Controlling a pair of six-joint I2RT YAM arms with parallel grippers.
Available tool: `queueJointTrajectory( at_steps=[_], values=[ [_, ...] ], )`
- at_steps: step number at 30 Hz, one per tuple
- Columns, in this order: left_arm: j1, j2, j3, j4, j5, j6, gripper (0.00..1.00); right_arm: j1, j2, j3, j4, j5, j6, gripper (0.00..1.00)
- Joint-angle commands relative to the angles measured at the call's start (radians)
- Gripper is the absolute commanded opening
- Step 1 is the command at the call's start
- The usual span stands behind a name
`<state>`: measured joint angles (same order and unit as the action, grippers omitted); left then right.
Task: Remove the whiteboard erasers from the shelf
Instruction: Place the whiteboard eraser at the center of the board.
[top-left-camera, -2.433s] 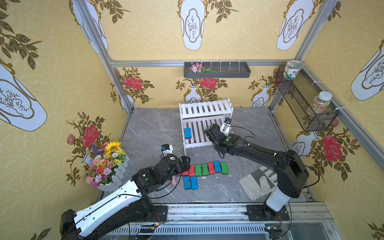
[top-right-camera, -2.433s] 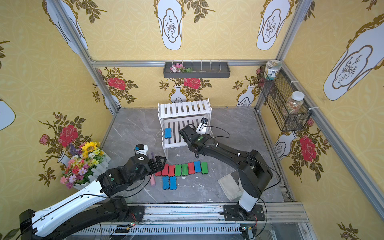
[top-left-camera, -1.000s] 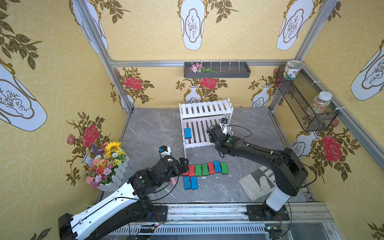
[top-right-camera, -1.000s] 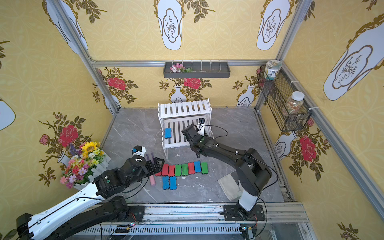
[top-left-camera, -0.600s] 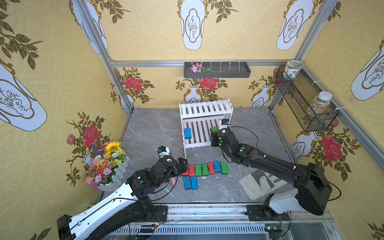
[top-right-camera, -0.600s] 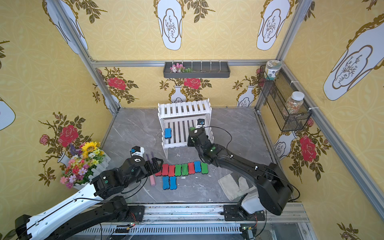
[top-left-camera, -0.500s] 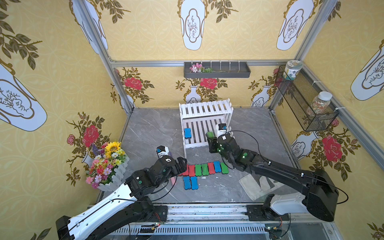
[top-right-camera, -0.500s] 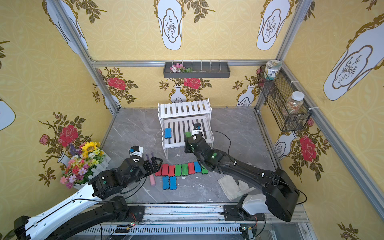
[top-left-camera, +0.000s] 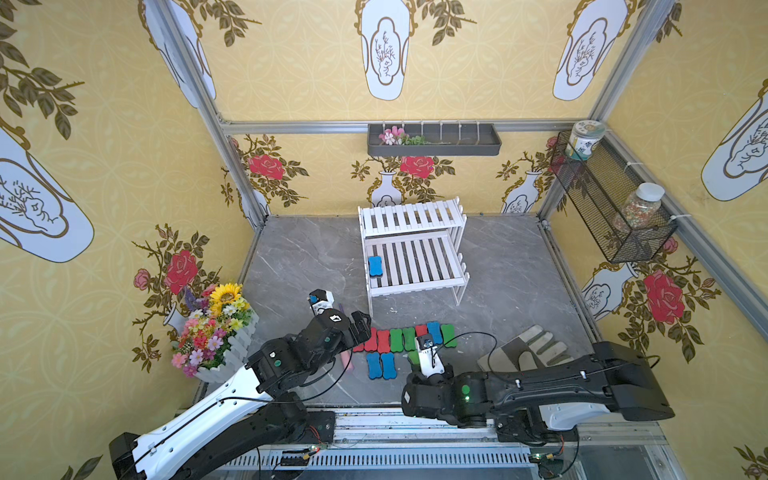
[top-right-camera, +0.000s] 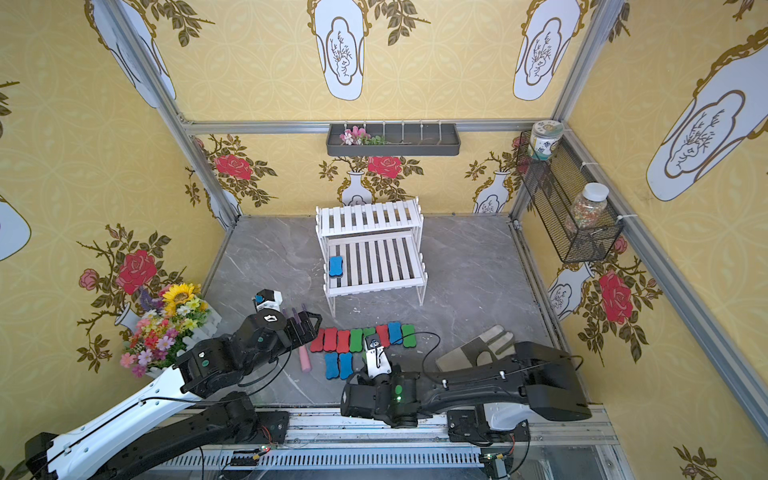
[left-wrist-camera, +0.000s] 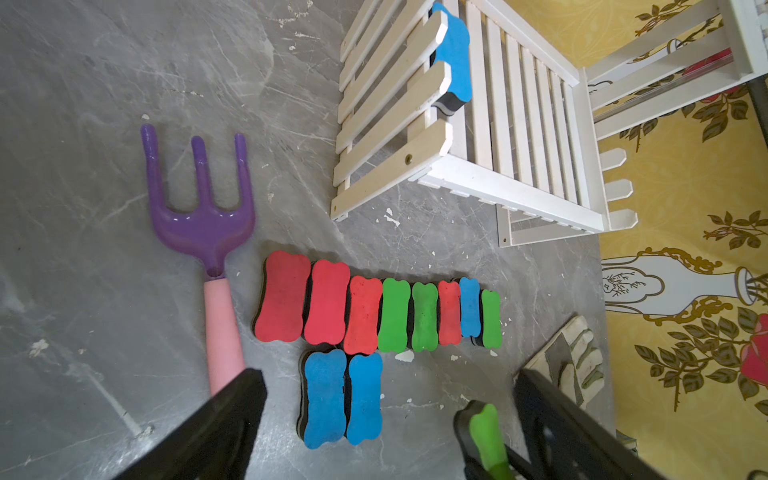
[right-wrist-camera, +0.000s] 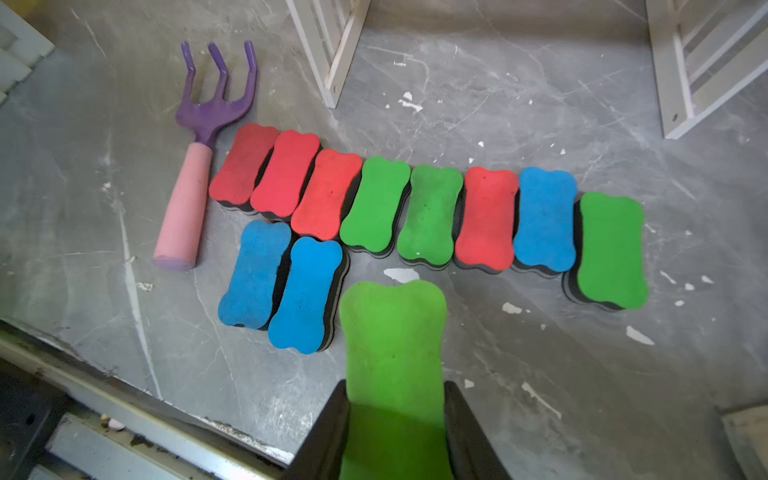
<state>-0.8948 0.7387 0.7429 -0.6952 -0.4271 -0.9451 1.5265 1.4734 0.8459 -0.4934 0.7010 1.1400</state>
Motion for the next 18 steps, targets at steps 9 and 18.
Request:
queueJointTrajectory(
  at_steps=[9, 18],
  values=[
    [0.002, 0.002, 0.060, -0.063, -0.028, 0.034, 0.99, -0.047, 0.164, 0.004, 0.089, -0.082, 0.042, 0.29],
    [0.003, -0.041, 0.121, -0.136, -0.058, 0.033, 0.99, -0.048, 0.249, 0.017, 0.177, -0.134, 0.000, 0.29]
  ],
)
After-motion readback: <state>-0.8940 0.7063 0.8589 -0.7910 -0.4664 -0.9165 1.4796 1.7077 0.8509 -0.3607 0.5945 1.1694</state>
